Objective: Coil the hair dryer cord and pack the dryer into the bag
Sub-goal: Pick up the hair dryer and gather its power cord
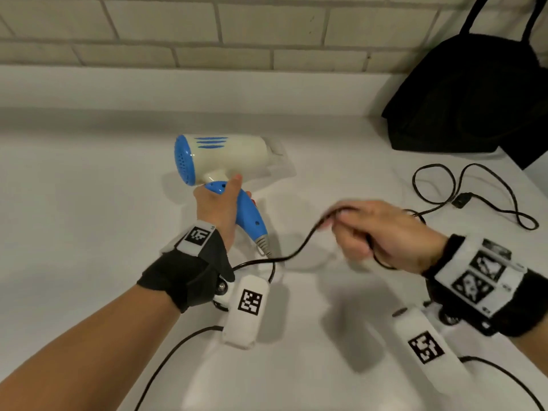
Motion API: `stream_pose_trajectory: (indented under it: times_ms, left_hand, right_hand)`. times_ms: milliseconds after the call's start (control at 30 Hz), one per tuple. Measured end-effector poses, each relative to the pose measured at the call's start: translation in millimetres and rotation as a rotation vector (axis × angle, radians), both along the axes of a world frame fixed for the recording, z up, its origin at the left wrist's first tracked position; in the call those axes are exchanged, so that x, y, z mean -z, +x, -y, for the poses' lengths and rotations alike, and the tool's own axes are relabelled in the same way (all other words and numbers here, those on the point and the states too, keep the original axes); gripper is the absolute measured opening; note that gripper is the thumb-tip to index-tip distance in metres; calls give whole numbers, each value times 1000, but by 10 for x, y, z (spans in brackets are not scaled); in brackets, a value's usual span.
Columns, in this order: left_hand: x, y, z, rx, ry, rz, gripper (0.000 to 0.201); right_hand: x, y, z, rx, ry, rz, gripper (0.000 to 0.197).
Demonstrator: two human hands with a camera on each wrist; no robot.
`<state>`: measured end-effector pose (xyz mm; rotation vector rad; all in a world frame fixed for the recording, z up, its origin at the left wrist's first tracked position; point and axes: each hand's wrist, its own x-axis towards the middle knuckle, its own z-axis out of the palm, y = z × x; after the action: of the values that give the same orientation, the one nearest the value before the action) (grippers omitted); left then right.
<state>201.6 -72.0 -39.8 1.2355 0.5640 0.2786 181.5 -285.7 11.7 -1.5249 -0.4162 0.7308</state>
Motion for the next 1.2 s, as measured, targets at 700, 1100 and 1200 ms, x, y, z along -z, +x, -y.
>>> stream_pose_trajectory:
  times_ms: [700, 1100, 1200]
  left_hand:
    - [-89, -20, 160, 184, 26, -21, 44]
    - [-252, -160, 274, 303, 48, 83, 38]
    - [-280, -175, 292, 286, 24, 130, 38]
  right_hand:
    - [167, -238, -306, -462, -537, 379, 25]
    - [181, 303, -212, 601, -232, 104, 33]
    - [256, 336, -154, 622, -248, 78, 33]
